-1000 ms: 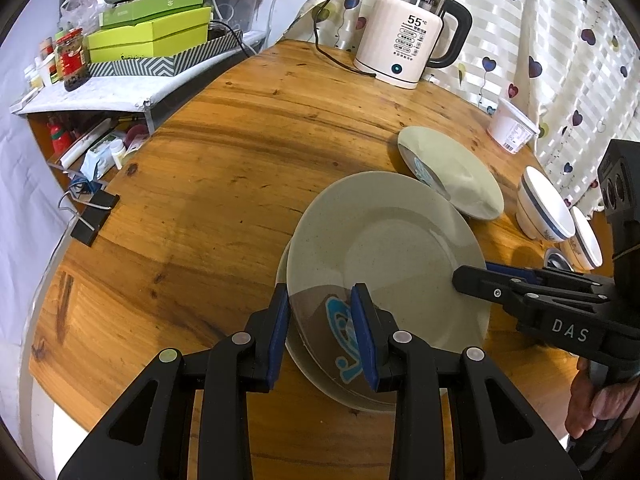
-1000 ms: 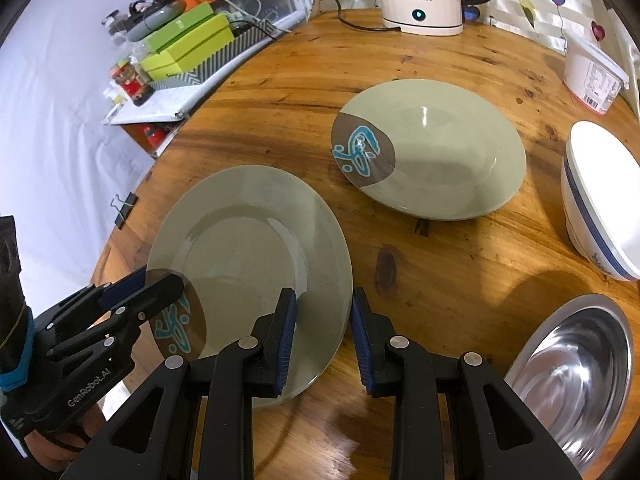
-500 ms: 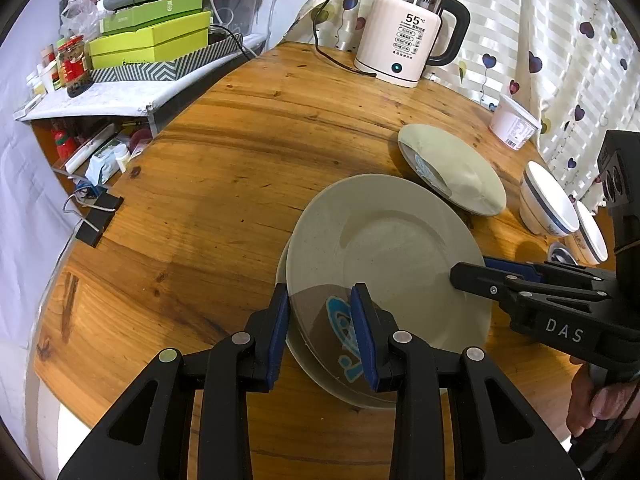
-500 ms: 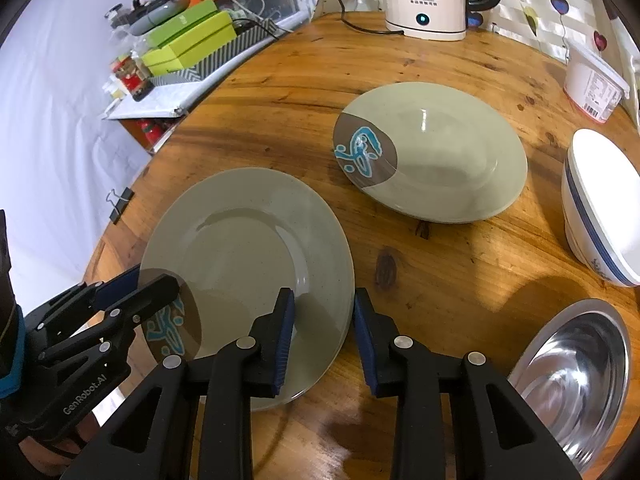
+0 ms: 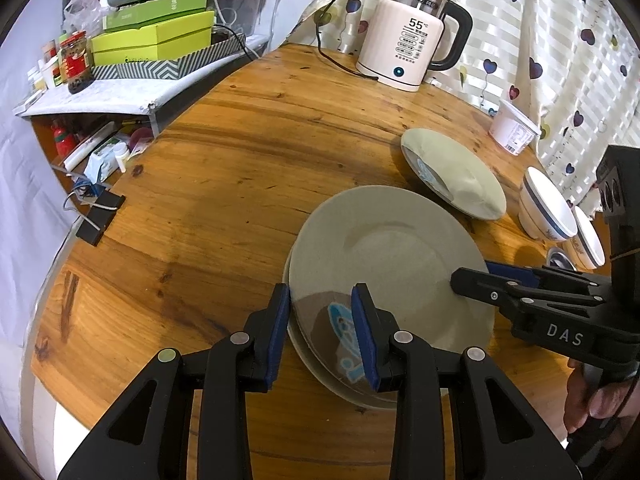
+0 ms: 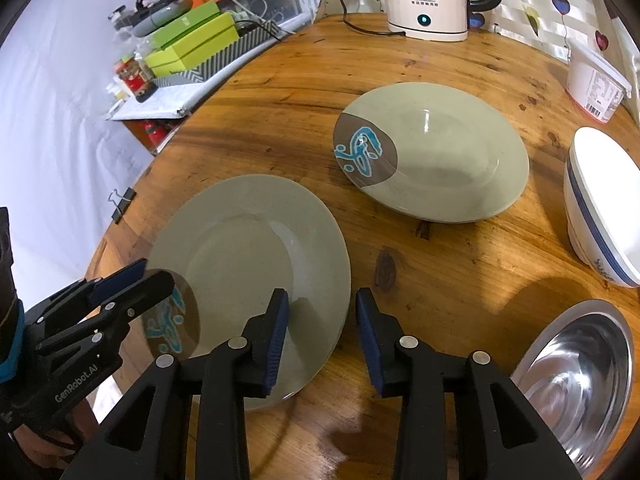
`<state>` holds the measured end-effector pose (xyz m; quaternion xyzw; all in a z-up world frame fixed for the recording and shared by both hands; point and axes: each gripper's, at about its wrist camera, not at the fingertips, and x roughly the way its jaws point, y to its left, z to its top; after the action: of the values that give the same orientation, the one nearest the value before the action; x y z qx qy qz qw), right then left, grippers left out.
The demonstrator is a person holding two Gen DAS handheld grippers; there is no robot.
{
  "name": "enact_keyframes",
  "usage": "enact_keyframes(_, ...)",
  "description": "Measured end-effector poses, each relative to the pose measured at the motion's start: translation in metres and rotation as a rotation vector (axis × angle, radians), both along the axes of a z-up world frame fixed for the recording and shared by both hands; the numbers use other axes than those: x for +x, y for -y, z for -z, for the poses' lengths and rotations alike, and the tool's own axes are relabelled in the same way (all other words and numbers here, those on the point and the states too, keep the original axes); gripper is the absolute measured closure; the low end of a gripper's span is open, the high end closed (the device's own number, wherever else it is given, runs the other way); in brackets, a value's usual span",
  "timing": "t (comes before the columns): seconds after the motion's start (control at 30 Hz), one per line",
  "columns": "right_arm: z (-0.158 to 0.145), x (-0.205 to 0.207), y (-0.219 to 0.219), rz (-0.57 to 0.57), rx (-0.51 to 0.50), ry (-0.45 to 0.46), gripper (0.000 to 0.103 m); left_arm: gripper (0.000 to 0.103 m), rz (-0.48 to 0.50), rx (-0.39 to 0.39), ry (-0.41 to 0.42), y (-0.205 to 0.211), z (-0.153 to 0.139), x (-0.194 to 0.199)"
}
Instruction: Organize plates and bowls
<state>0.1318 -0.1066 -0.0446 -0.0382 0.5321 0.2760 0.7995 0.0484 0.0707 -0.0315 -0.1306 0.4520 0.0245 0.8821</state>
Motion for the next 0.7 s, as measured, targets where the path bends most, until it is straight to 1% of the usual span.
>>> enact_keyframes(0.1,0.000,0.000,0.001,-0.001,0.005,0.001,0.064,0.070,0.002,-0.007,0.005,-0.001,0.000,-0.001)
enact_keyframes(0.23,0.000,-0.001,0.003,0.004,0.017,0.009,0.057,0.069,-0.002,-0.019,0.017,-0.004,-0.001,-0.001)
enact_keyframes(0.5,-0.007,0.000,0.008,0.016,0.043,0.052,0.058,0.069,-0.022,-0.043,0.005,-0.013,0.004,0.005)
enact_keyframes(0.53,-0.006,0.000,0.006,0.010,0.042,0.052,0.062,0.069,-0.022,-0.046,0.003,-0.013,0.004,0.005)
enact_keyframes(0.57,-0.006,-0.001,0.006,0.002,0.044,0.050,0.071,0.069,-0.020,-0.051,0.001,-0.013,0.005,0.006)
enact_keyframes(0.6,-0.006,-0.001,0.005,-0.004,0.044,0.050,0.076,0.069,-0.017,-0.054,0.000,-0.012,0.005,0.006)
enact_keyframes(0.63,-0.007,-0.002,0.004,-0.007,0.039,0.055,0.077,0.069,-0.016,-0.052,0.000,-0.012,0.005,0.005)
enact_keyframes(0.7,-0.007,-0.004,0.003,-0.014,0.029,0.066,0.078,0.069,-0.016,-0.050,-0.001,-0.012,0.005,0.005)
